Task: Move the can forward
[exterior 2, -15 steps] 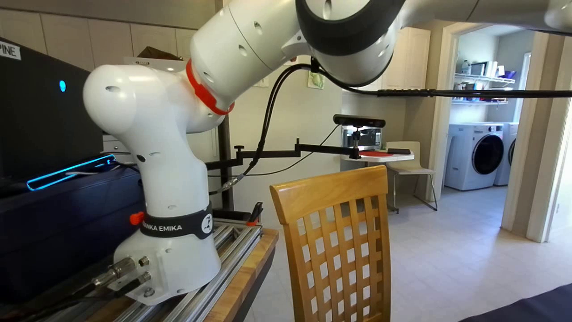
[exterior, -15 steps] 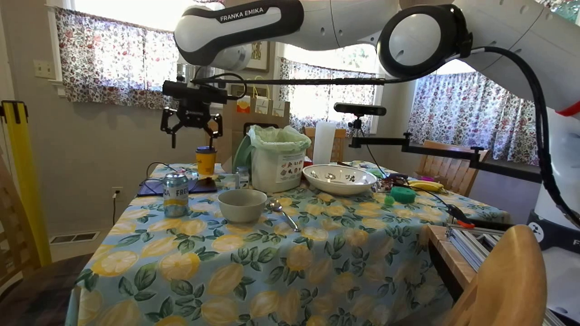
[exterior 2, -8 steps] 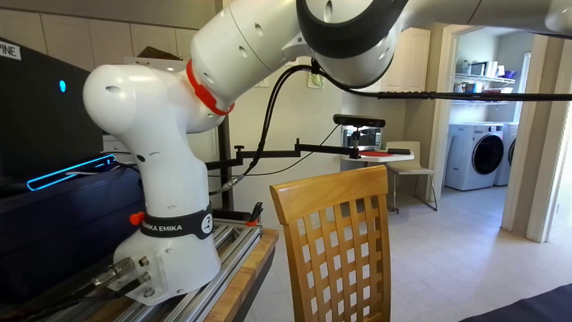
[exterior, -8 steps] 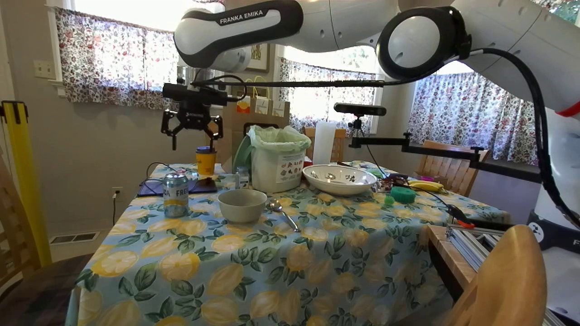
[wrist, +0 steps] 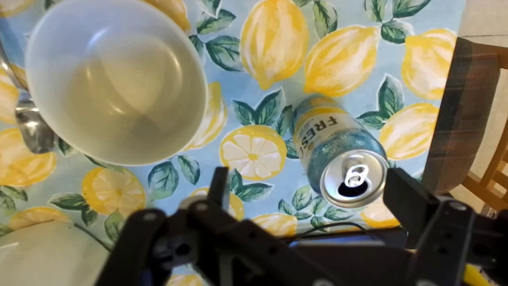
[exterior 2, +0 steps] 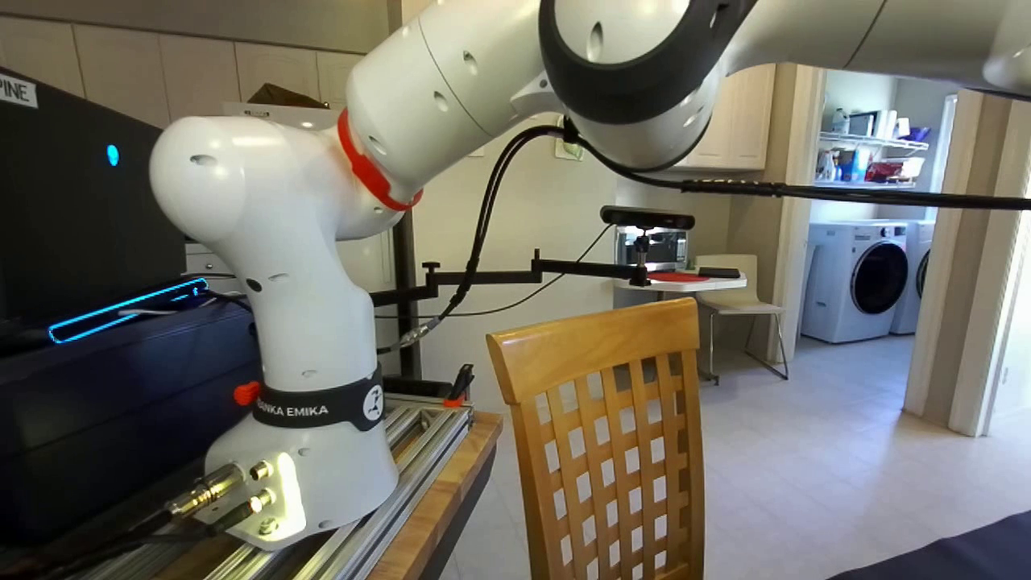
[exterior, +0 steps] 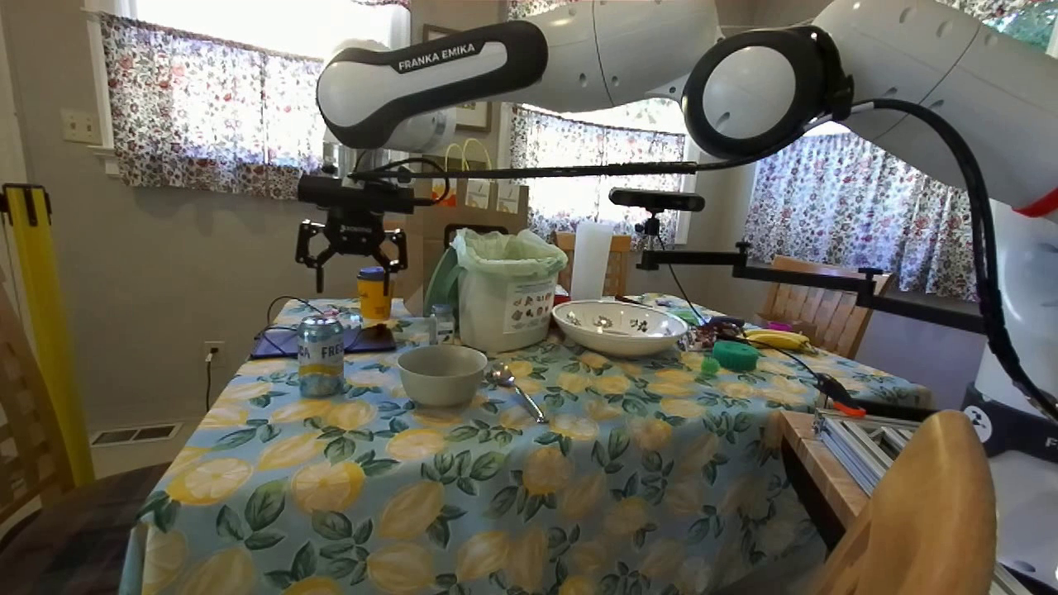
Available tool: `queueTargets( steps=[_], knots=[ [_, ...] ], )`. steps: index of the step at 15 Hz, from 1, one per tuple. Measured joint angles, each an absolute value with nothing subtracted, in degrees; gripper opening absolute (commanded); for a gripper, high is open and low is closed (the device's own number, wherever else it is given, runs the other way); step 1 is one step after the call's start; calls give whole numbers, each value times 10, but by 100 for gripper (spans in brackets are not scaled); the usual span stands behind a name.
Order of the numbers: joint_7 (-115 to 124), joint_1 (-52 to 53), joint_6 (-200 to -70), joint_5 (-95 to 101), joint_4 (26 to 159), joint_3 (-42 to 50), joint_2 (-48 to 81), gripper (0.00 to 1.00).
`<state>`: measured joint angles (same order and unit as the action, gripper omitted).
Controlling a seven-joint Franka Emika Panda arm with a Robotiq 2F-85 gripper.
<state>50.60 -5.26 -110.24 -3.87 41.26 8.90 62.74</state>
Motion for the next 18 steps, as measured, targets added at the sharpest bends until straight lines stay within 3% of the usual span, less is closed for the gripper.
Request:
queueTargets(
  steps=[18],
  knots=[
    [497,-75,-1122,-53,381,65,671,100]
  ],
)
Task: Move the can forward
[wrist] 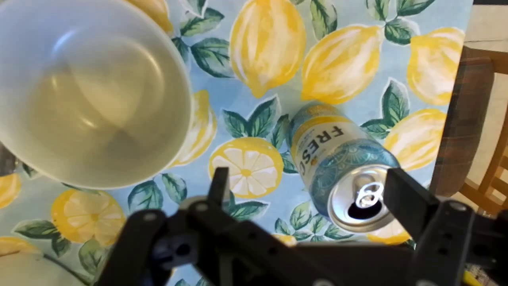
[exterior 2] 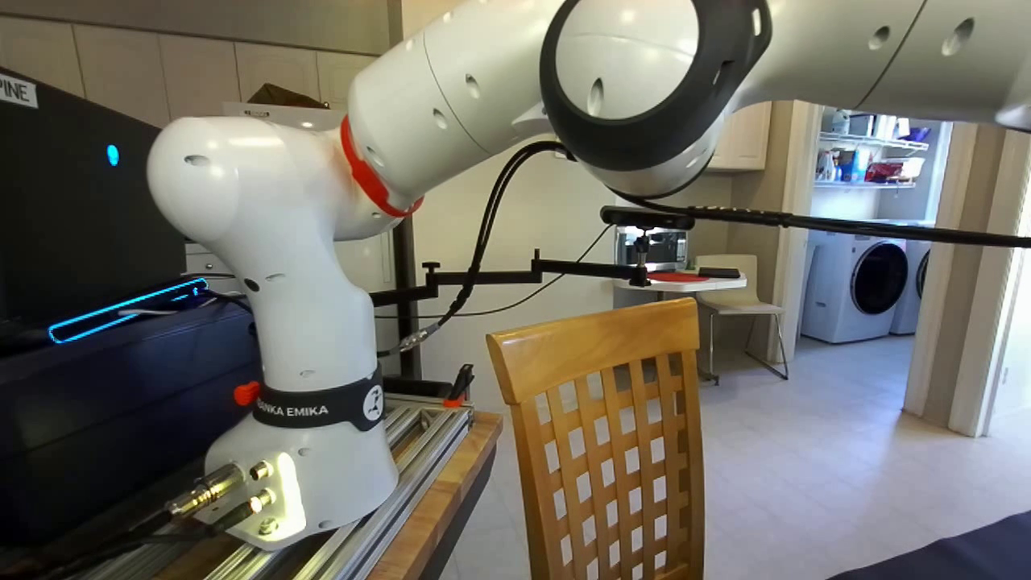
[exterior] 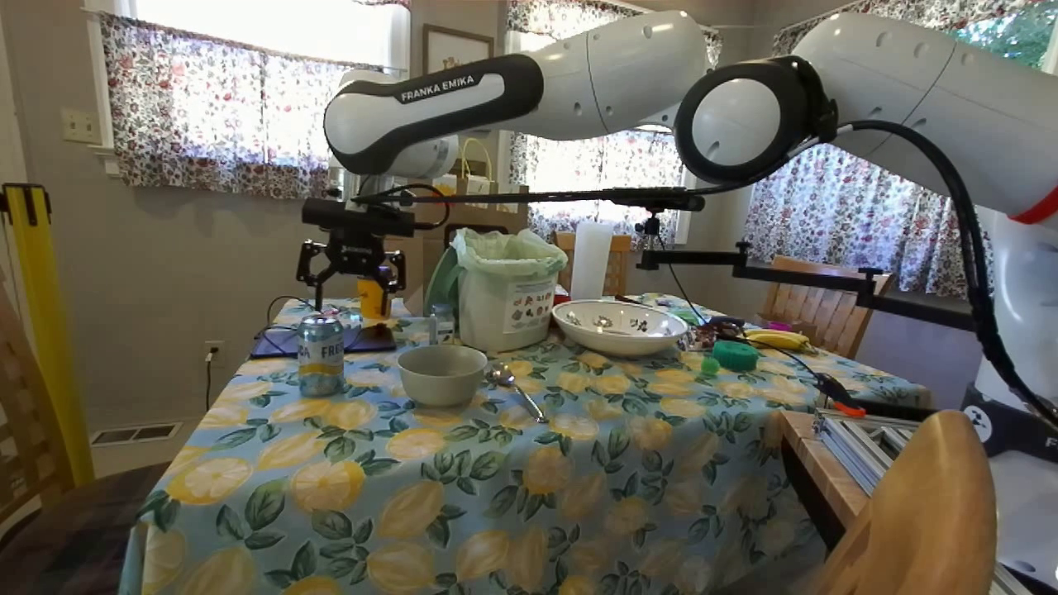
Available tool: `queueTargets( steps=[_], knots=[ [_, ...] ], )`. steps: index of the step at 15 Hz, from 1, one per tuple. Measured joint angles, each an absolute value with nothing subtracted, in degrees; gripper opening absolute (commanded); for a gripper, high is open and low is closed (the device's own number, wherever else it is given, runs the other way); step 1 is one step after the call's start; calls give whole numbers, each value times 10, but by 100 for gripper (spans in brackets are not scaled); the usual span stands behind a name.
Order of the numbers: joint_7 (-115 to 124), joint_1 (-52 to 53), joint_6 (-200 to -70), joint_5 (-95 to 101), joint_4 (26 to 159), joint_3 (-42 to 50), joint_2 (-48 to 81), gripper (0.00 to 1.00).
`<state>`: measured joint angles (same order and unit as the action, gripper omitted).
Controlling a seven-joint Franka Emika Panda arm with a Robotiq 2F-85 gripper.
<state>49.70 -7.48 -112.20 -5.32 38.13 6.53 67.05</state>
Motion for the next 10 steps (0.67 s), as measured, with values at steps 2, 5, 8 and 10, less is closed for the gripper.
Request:
queueTargets(
  steps=[2,5,8,10],
  knots=[
    [491,-79,-1128,-59,380,56,676,100],
    [488,-85,-1129,-64,367,47,689,100],
    [485,-93,-1129,-72,356,35,698,100],
    [482,-98,-1129,-78,351,27,700,100]
  ],
)
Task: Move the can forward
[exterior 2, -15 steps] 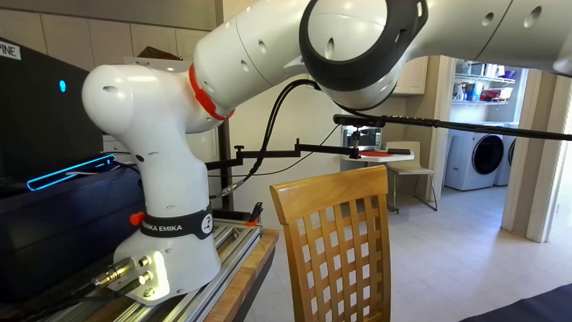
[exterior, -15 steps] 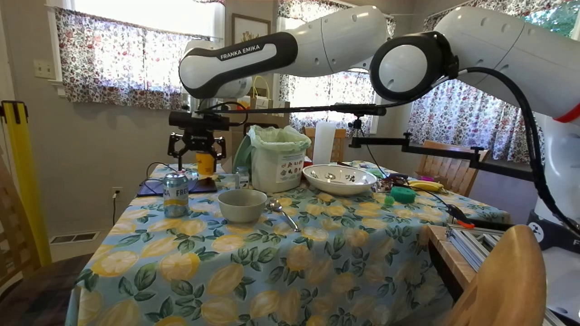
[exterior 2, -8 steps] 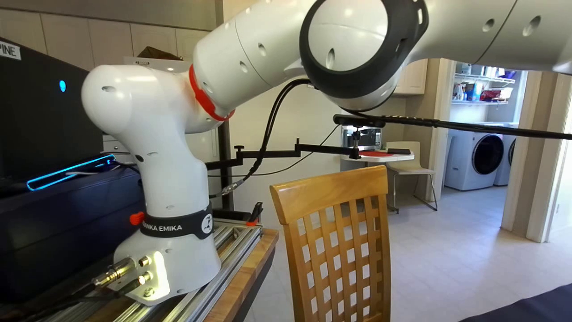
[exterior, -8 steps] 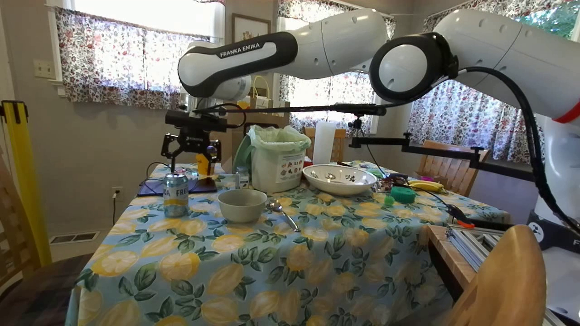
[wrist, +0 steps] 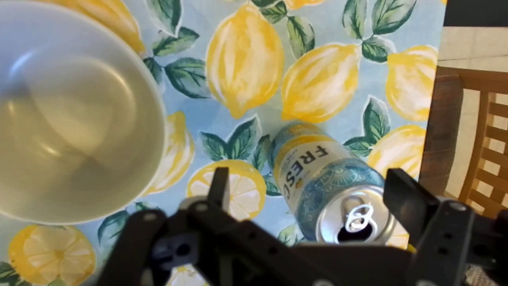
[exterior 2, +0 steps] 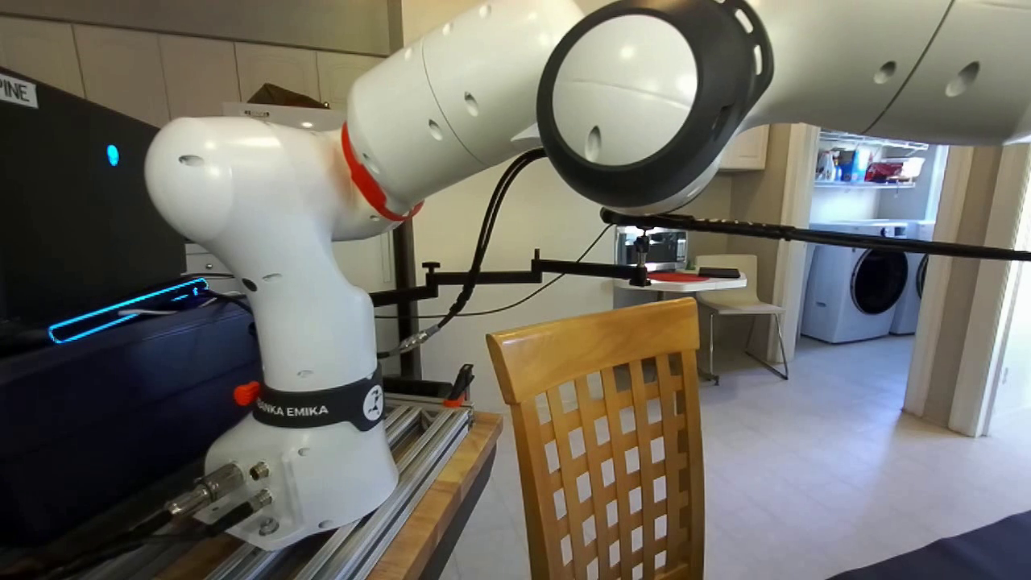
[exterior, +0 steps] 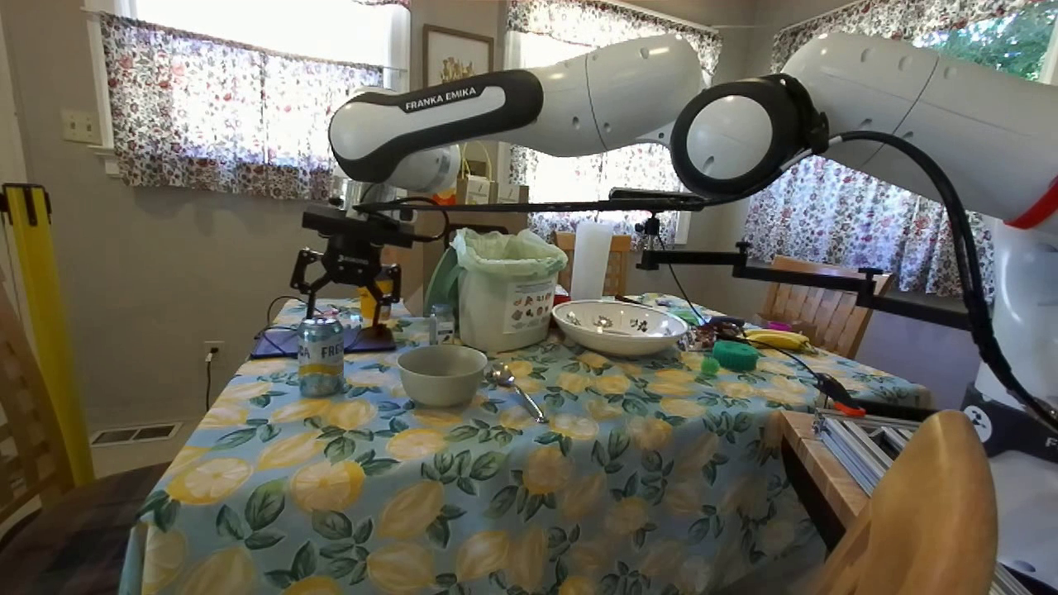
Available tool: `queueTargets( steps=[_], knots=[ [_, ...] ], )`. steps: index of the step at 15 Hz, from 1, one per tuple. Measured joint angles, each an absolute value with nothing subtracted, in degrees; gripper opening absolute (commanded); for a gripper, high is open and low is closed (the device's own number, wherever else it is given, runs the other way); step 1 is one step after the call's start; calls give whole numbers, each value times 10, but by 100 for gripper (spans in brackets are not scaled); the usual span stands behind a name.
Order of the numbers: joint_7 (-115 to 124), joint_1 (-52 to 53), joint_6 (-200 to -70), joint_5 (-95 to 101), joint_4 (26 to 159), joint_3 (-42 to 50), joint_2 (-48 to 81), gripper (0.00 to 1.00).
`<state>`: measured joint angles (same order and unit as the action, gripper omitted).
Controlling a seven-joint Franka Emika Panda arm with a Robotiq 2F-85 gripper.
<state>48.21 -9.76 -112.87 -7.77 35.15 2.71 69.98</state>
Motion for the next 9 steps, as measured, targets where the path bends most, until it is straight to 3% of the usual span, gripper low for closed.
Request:
queueTargets(
  steps=[9],
  knots=[
    [473,-109,-1148,-87,337,2,712,100]
  ],
)
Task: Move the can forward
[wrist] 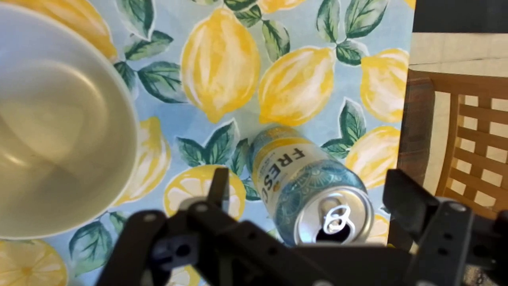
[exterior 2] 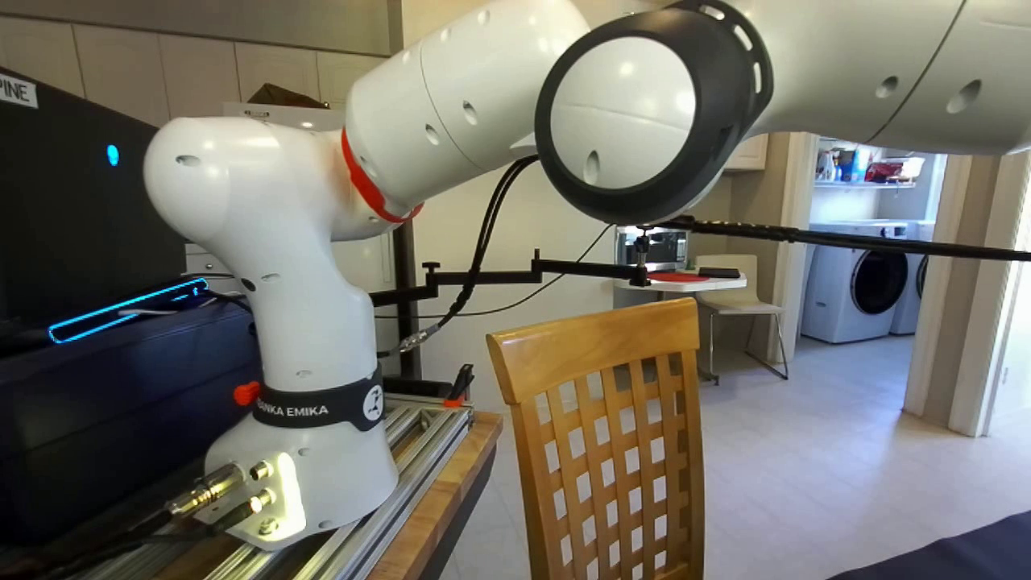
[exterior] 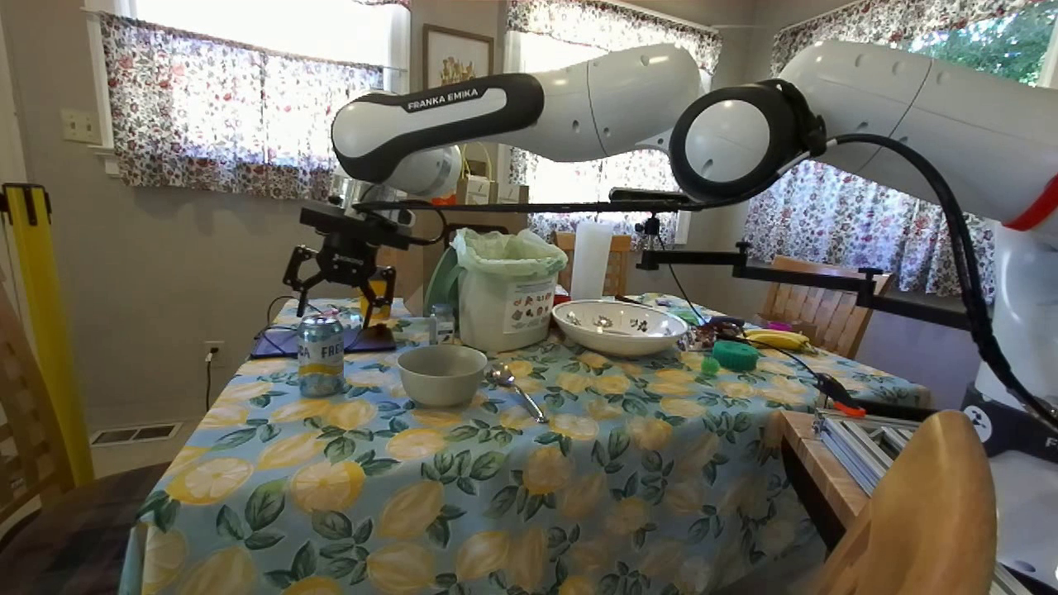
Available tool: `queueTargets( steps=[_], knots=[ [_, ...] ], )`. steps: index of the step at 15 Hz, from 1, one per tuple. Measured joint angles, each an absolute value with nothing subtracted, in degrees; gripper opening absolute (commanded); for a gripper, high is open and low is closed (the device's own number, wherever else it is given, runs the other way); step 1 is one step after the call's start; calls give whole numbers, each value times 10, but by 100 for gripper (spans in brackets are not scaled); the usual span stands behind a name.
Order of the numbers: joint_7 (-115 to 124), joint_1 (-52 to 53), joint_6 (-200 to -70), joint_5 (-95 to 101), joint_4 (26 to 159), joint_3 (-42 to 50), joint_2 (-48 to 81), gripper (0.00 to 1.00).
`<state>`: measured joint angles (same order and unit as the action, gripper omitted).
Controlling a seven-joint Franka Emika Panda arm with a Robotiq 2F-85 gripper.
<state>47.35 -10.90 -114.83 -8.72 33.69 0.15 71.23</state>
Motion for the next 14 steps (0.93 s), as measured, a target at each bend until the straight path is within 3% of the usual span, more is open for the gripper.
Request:
queueTargets(
  steps=[14],
  knots=[
    [477,-111,-1207,-87,331,-4,729,100]
  ],
)
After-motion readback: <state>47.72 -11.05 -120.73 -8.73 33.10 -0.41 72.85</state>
